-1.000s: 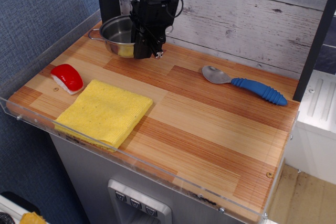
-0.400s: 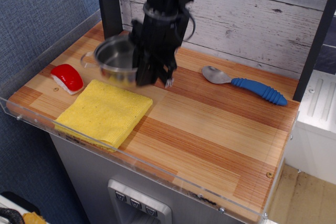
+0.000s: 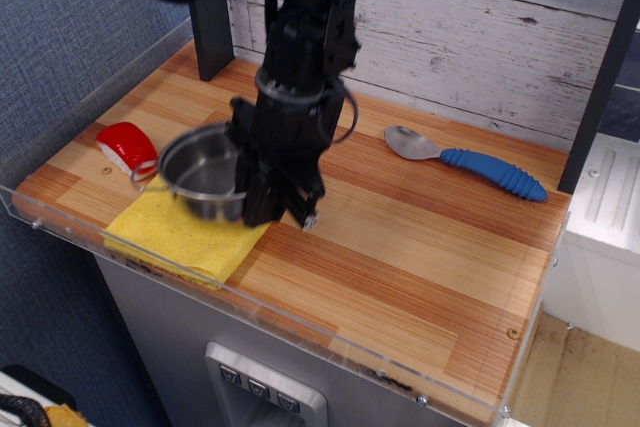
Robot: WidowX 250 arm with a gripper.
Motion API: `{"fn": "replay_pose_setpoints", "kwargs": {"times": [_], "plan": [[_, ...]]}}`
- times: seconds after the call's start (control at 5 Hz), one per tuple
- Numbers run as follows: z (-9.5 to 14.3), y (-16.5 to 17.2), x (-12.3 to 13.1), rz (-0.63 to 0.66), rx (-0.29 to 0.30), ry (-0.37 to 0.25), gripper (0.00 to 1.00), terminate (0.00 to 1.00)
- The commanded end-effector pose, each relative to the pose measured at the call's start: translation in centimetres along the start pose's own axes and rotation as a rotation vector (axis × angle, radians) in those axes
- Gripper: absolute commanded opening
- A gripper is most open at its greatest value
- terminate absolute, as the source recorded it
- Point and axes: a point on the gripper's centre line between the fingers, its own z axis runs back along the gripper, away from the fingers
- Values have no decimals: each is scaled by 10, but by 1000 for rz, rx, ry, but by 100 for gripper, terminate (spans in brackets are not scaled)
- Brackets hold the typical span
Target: Place the pot on top of the yellow towel
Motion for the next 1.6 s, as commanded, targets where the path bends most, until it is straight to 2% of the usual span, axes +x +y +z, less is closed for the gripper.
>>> {"fn": "replay_pose_setpoints", "kwargs": {"times": [0.0, 0.4, 0.6, 0.8, 1.2, 1.4], "plan": [[1, 7, -11, 65, -13, -16, 0, 0], [-3, 13, -25, 108, -10, -37, 0, 0], [-9, 16, -23, 99, -24, -36, 0, 0], [-7, 18, -27, 110, -24, -57, 100, 0], [3, 18, -28, 136, -72, -80, 100, 0], [13, 16, -24, 113, -71, -74, 100, 0]]}}
